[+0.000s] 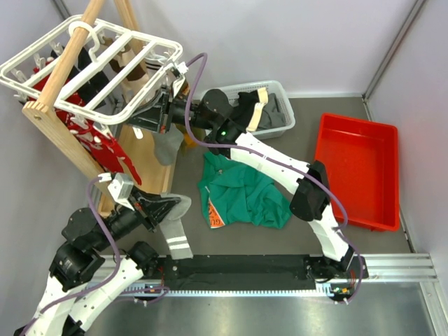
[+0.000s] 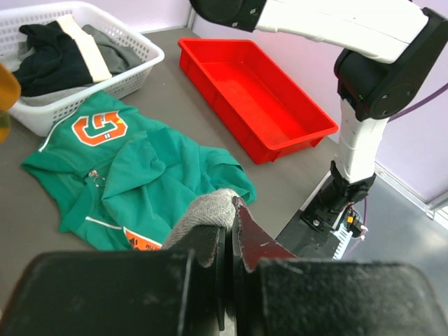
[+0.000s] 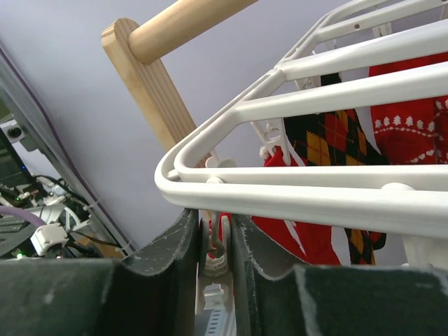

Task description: Remove the socks clipped to the hanger

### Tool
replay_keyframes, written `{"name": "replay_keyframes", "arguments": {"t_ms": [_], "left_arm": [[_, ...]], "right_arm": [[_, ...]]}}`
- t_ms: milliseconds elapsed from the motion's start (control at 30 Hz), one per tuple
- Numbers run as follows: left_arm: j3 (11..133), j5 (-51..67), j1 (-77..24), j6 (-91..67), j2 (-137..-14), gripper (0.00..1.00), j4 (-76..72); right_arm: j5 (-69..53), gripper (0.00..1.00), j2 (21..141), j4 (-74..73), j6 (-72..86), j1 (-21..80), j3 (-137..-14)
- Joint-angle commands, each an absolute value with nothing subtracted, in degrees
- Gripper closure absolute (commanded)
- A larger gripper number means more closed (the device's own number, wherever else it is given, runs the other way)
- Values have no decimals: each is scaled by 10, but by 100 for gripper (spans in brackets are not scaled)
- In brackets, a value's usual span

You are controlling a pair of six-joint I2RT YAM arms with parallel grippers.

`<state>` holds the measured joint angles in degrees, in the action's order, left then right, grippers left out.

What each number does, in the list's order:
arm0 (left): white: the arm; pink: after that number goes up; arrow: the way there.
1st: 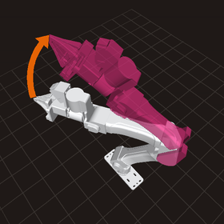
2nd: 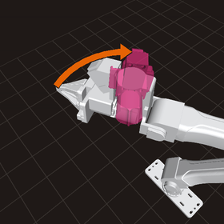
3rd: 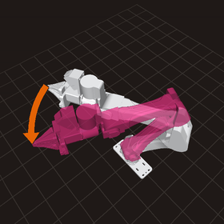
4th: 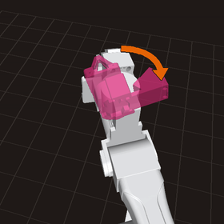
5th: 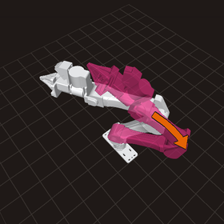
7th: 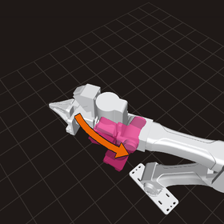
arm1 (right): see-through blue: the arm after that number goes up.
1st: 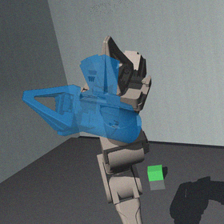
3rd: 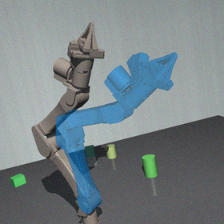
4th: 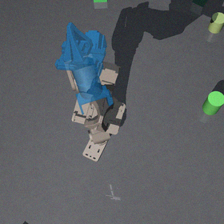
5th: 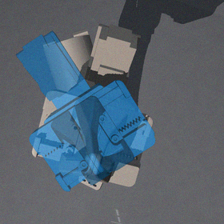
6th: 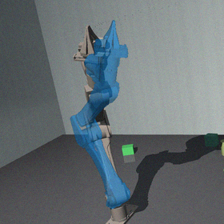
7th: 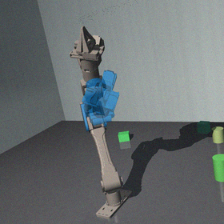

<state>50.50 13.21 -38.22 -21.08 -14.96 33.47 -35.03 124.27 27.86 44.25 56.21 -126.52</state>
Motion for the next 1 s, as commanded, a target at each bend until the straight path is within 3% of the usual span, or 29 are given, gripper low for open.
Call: {"name": "replay_keyframes", "arguments": {"t_ms": [0, 33, 100, 267, 400, 700, 967], "left_arm": [[505, 114, -383, -214, -135, 100, 337], [506, 111, -383, -215, -137, 100, 341], [514, 106, -383, -221, -142, 100, 350], [529, 106, -383, -224, -153, 100, 368], [541, 92, -383, -210, -145, 100, 360], [571, 138, -383, -189, -163, 100, 340], [573, 162, -383, -213, -178, 100, 293]], "right_arm": [[-350, 72, 1224, 301, 449, 569, -1258], [-348, 58, 1218, 299, 444, 569, -1250], [-343, 44, 1200, 281, 421, 568, -1225], [-360, 34, 1150, 251, 393, 564, -1177], [-377, 21, 1068, 258, 366, 561, -1049], [-373, 8, 890, 99, 149, 560, -868], [-350, 5, 787, 155, 26, 588, -661]]}}
